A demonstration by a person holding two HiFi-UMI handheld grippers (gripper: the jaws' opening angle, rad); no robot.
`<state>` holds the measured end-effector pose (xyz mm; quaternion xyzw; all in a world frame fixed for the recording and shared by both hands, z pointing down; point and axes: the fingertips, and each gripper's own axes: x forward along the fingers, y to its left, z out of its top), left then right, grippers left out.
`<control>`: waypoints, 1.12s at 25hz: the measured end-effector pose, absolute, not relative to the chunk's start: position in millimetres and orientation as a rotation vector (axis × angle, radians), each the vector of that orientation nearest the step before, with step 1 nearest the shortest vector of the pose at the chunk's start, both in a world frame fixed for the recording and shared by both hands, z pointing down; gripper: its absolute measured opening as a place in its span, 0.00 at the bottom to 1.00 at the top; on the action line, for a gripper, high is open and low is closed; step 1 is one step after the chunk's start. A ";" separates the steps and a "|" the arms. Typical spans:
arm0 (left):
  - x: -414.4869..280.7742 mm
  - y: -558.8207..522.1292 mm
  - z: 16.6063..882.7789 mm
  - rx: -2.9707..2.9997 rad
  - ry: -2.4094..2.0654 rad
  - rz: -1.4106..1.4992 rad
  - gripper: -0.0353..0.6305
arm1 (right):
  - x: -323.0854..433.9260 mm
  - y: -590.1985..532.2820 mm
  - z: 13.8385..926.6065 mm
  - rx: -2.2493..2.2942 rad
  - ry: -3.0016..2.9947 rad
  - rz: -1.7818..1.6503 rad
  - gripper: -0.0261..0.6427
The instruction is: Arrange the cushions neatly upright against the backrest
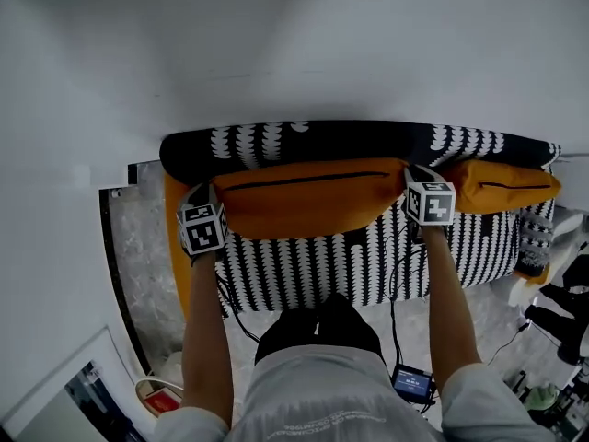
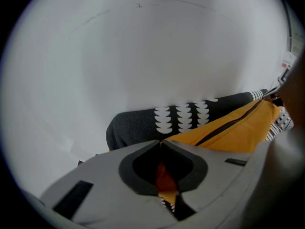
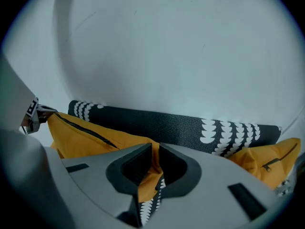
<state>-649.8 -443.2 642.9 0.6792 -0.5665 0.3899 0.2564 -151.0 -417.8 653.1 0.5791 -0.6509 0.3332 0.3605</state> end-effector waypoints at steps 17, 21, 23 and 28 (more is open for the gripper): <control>-630.8 -456.5 603.3 2.055 -1.536 1.060 0.22 | -144.3 -389.7 585.4 1.590 -1.680 0.763 0.10; -609.5 -446.3 578.3 2.129 -1.514 1.021 0.19 | -142.2 -367.9 562.4 1.594 -1.711 0.732 0.10; -598.9 -438.8 563.1 2.172 -1.504 1.006 0.12 | -143.9 -355.0 550.8 1.601 -1.737 0.725 0.10; -567.9 -415.0 525.7 2.265 -1.479 0.981 0.07 | -145.2 -331.8 509.3 1.645 -1.826 0.650 0.04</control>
